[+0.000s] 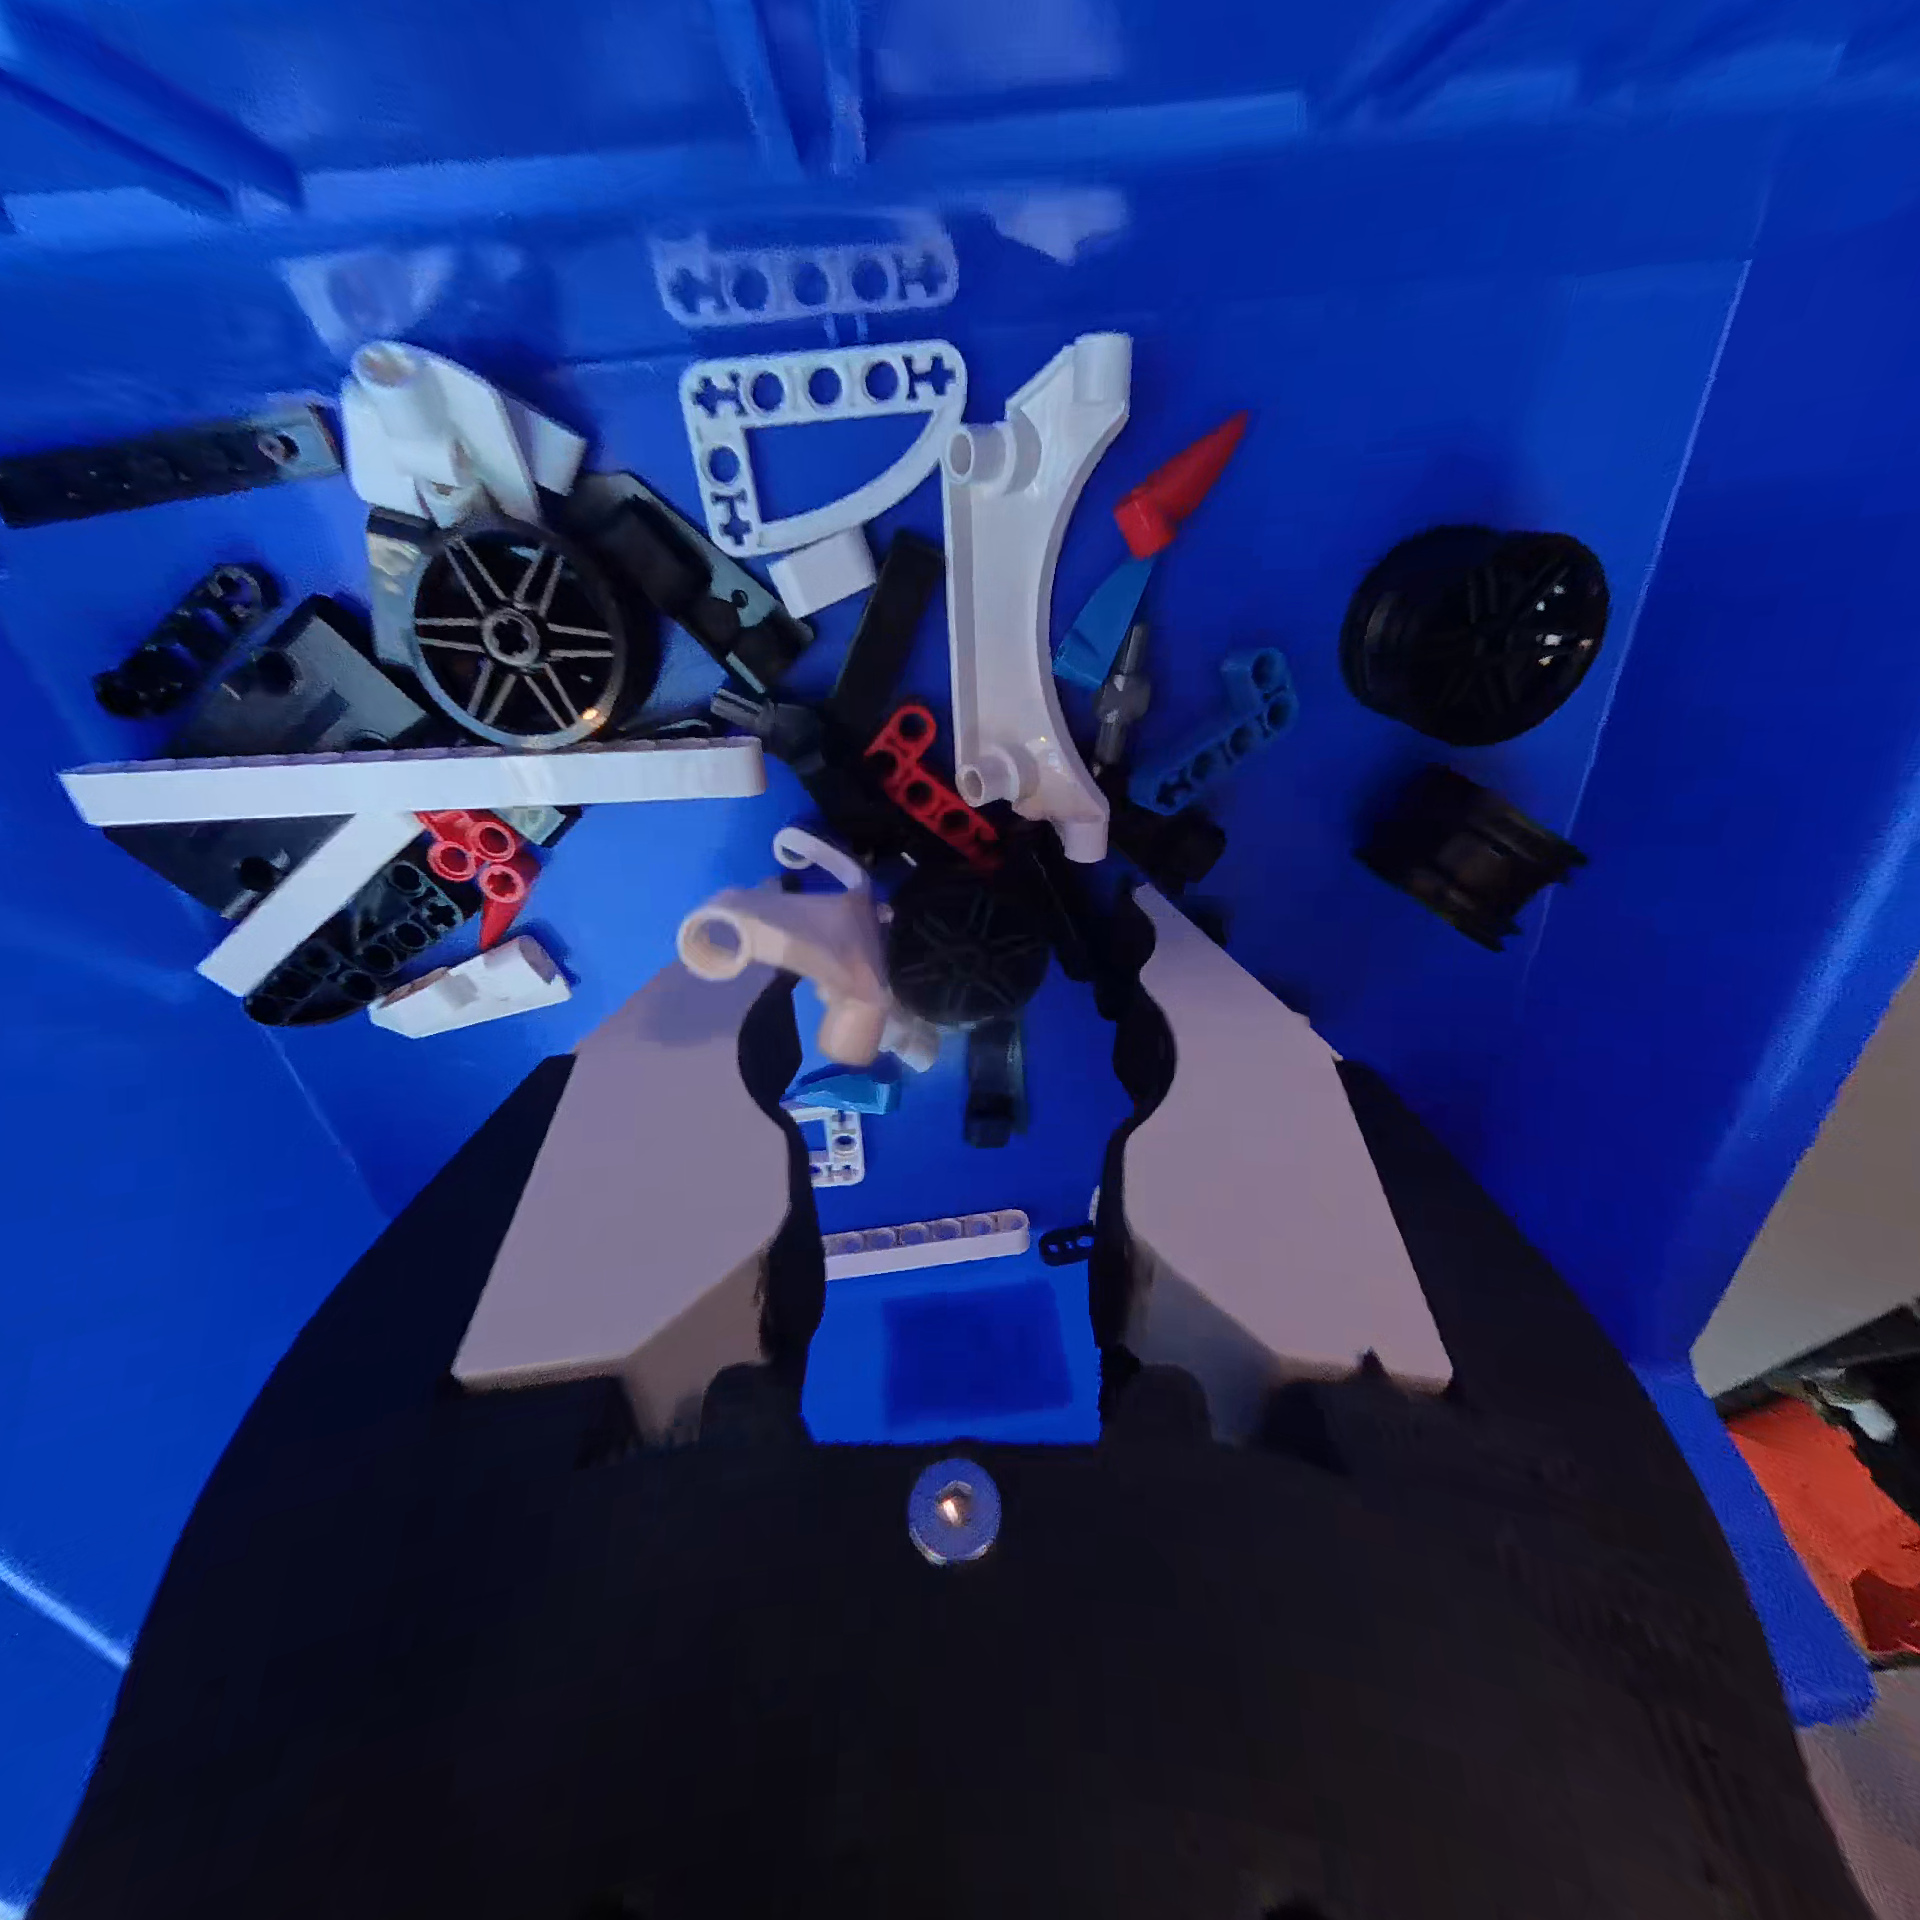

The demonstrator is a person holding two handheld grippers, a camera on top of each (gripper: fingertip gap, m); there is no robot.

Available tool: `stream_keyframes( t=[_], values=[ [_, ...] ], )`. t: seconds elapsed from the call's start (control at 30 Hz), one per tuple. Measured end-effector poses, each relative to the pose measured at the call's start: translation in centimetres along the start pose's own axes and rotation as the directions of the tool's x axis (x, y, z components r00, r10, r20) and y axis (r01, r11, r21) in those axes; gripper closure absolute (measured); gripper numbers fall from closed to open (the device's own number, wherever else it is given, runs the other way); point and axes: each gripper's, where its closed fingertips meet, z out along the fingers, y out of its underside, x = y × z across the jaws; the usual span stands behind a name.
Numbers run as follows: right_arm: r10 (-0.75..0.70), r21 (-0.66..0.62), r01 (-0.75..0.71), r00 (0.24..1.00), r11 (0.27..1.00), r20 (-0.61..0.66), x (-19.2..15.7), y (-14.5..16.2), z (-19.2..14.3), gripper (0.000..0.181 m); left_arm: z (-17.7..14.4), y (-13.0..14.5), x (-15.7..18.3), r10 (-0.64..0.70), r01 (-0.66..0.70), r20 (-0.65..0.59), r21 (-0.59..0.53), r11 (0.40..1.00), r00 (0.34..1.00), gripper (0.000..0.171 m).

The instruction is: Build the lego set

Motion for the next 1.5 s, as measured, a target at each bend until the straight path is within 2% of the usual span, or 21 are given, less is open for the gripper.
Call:
stream_keyframes(
  t=[0.03,0.1,0.13,0.2,0.33,0.5,0.7,0.8,0.97,1.1,1.23,1.37,1.43,1.47,1.5],
  values=[
    [-0.001,0.000,0.001,1.000,1.000,0.000,0.0,0.0,0.0,0.170,0.0,0.0,-0.4,0.015,-0.015,0.031,0.006,1.000,0.999,0.120],
    [-0.002,0.002,0.002,1.000,1.000,-0.003,0.0,0.0,0.0,0.170,-0.1,0.5,-1.5,0.014,-0.012,0.092,-0.022,1.000,0.996,0.148],
    [-0.001,0.003,0.001,1.000,1.000,-0.004,0.0,0.0,0.0,0.170,-0.3,0.6,-2.0,0.010,-0.008,0.108,-0.019,1.000,0.994,0.157],
    [0.002,0.001,-0.002,1.000,1.000,-0.004,0.1,0.0,0.0,0.170,-1.0,0.7,-3.6,-0.020,0.019,0.170,0.008,1.000,0.985,0.164],
    [0.002,0.000,-0.002,1.000,1.000,-0.007,0.1,0.0,0.0,0.170,-2.4,0.8,-5.1,-0.083,0.070,0.201,0.071,0.995,0.976,0.164],
    [0.005,-0.003,-0.005,1.000,1.000,-0.006,0.1,0.0,0.0,0.170,-3.4,0.7,-5.2,-0.094,0.071,0.210,0.111,0.991,0.973,0.164],
    [0.001,-0.001,-0.001,1.000,1.000,-0.007,0.1,0.0,0.0,0.170,-4.6,1.9,-5.8,-0.108,0.093,0.251,0.069,0.993,0.962,0.161],
    [0.001,0.000,-0.001,1.000,1.000,-0.007,0.1,0.0,0.0,0.170,-5.5,2.4,-6.4,-0.117,0.105,0.286,0.058,0.993,0.951,0.152],
    [0.001,0.000,-0.001,1.000,1.000,-0.006,0.1,0.0,0.0,0.170,-6.7,0.7,-7.2,-0.173,0.121,0.294,0.186,0.975,0.940,0.142],
    [0.002,0.002,-0.002,1.000,1.000,-0.007,0.1,0.0,0.0,0.170,-5.5,-1.0,-6.3,-0.180,0.126,0.212,0.247,0.961,0.961,0.128],
    [0.003,0.007,-0.003,1.000,1.000,-0.010,0.2,-0.1,-0.1,0.170,-3.5,-2.7,-5.1,-0.166,0.123,0.134,0.280,0.952,0.977,0.122],
    [0.003,0.008,-0.003,1.000,1.000,-0.010,0.2,-0.1,-0.1,0.170,-1.5,-2.2,-5.5,-0.129,0.089,0.192,0.202,0.975,0.973,0.127],
    [0.001,0.009,-0.001,1.000,1.000,-0.009,0.2,-0.1,-0.1,0.170,-1.1,-1.6,-5.7,-0.114,0.078,0.222,0.164,0.983,0.969,0.142],
    [0.002,0.009,-0.002,1.000,1.000,-0.008,0.2,-0.1,-0.1,0.170,-1.2,-1.4,-5.8,-0.113,0.078,0.233,0.154,0.985,0.966,0.157],
    [0.002,0.010,-0.002,1.000,1.000,-0.007,0.2,-0.1,-0.1,0.170,-1.4,-0.9,-6.0,-0.114,0.081,0.248,0.139,0.987,0.962,0.157]
  ],
)
